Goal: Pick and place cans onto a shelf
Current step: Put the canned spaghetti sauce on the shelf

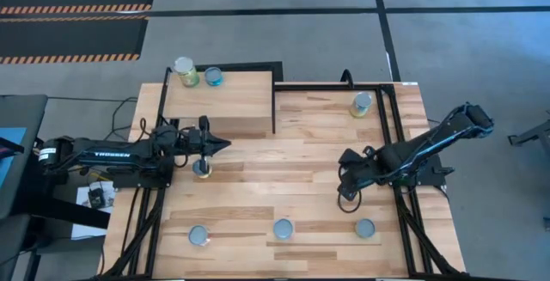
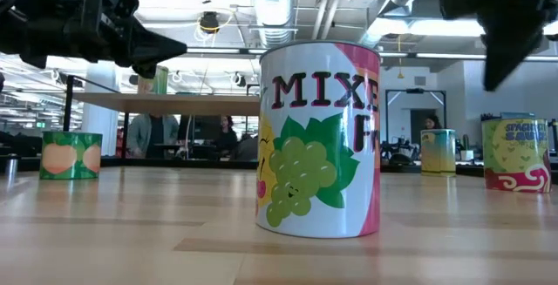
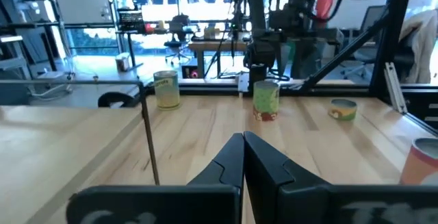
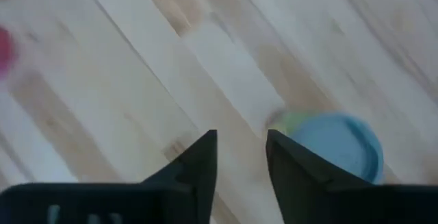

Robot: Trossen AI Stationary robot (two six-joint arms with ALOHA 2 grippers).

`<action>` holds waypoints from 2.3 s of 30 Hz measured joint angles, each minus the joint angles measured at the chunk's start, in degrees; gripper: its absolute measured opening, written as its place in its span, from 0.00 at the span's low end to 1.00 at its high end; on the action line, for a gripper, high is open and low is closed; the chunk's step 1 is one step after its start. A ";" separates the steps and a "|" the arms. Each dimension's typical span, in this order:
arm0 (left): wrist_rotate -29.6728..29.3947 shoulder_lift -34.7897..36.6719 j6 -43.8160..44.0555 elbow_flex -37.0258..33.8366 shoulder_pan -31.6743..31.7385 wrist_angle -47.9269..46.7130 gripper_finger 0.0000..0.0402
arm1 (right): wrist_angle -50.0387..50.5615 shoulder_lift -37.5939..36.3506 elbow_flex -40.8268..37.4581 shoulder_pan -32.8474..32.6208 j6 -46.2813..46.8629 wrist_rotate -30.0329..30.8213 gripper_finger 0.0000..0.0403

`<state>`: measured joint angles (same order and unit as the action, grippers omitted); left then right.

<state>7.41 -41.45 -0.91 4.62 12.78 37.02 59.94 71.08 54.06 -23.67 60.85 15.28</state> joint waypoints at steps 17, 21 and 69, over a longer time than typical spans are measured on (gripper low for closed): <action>-0.18 -0.01 -0.95 -0.24 0.00 -0.58 0.00 | 8.78 15.67 0.20 6.68 -3.79 -3.58 0.31; -0.21 -0.02 -1.50 -0.24 0.00 -1.01 0.00 | 7.93 16.16 1.47 8.35 -9.61 -5.32 0.16; -0.25 -0.02 -2.08 -0.22 0.02 -6.85 0.00 | -3.63 62.25 68.65 21.65 -70.39 -8.70 0.23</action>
<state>7.16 -41.47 -2.98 4.40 12.80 30.17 56.31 133.34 122.71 -2.02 -9.54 6.58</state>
